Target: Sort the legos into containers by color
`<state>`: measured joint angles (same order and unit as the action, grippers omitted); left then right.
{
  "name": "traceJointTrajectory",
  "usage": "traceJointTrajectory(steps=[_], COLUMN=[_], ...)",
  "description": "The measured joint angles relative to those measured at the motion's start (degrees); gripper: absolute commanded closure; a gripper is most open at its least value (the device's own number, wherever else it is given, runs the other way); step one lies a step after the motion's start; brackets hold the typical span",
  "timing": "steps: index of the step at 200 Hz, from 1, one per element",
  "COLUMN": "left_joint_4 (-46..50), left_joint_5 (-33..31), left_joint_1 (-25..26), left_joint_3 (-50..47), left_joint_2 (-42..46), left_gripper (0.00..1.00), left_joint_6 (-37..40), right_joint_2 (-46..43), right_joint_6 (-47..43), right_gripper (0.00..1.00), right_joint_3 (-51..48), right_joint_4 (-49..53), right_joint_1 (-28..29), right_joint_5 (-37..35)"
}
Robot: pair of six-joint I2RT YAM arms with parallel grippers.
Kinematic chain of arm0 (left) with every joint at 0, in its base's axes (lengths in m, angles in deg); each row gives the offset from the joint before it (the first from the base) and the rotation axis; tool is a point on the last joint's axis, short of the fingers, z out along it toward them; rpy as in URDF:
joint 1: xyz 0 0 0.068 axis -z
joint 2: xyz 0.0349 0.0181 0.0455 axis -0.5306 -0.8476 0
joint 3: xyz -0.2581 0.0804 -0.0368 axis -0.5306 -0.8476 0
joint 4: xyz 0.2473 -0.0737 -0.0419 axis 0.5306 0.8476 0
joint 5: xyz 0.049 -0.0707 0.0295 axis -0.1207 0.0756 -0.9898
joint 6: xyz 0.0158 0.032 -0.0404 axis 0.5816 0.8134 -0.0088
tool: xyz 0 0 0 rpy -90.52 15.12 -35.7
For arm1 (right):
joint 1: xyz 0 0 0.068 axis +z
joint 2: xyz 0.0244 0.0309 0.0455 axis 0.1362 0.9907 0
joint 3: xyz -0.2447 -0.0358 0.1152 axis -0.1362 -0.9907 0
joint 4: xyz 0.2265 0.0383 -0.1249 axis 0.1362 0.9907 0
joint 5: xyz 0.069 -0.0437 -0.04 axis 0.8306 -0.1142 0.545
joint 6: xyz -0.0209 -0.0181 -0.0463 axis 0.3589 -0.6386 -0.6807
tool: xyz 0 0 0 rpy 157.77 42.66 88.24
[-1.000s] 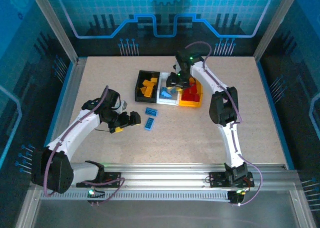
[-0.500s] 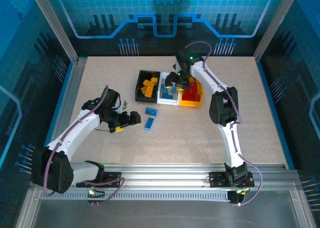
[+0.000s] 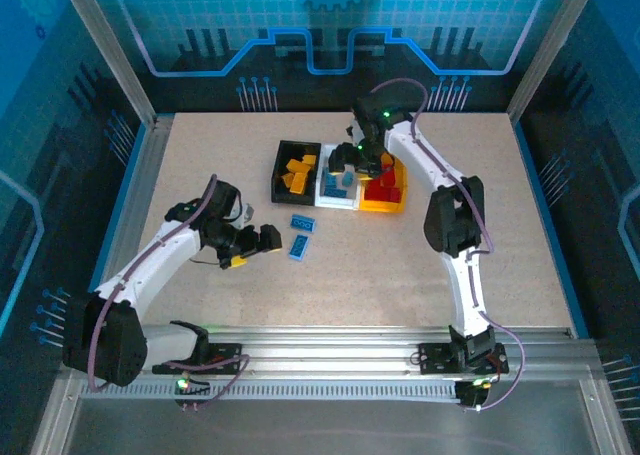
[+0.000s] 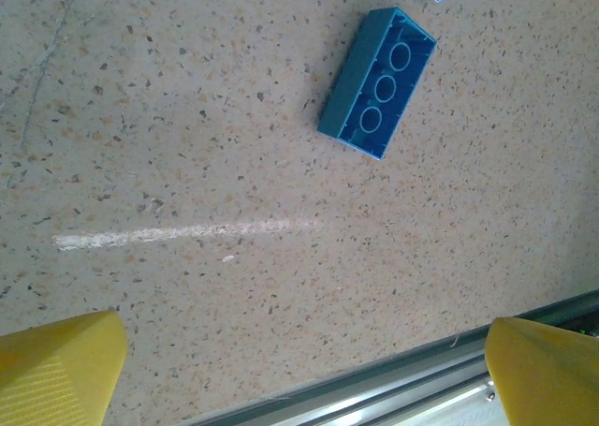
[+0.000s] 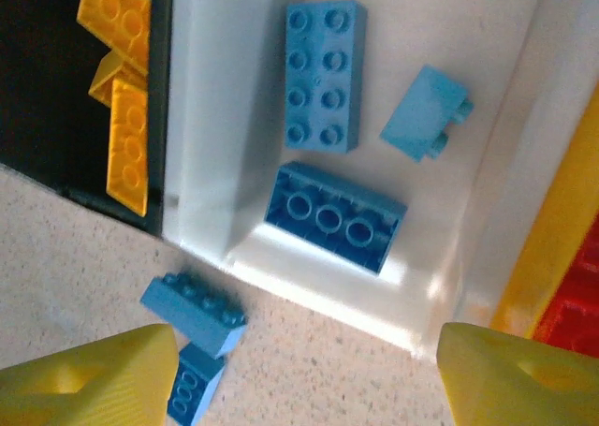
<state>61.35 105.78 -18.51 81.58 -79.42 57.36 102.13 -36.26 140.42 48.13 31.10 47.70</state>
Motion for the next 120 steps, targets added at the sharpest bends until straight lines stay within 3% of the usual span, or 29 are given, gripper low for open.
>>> traceJointTrajectory(steps=[65, 120], left_joint_4=[-5.18, -10.62], left_joint_5=[0.5, 0.07], left_joint_1=[0.13, 5.44], left_joint_3=[-3.17, -5.33], left_joint_2=[0.72, 0.7], left_gripper=[0.01, 0.01], left_joint_6=[-2.47, -2.03], right_joint_2=[-19.61, -24.92], right_joint_6=[0.24, 2.6], right_gripper=[0.21, 0.19], right_joint_3=[-28.17, -50.56], right_joint_4=[-4.17, -7.13], right_joint_1=[5.14, 13.09], right_joint_5=[-3.1, -7.48])
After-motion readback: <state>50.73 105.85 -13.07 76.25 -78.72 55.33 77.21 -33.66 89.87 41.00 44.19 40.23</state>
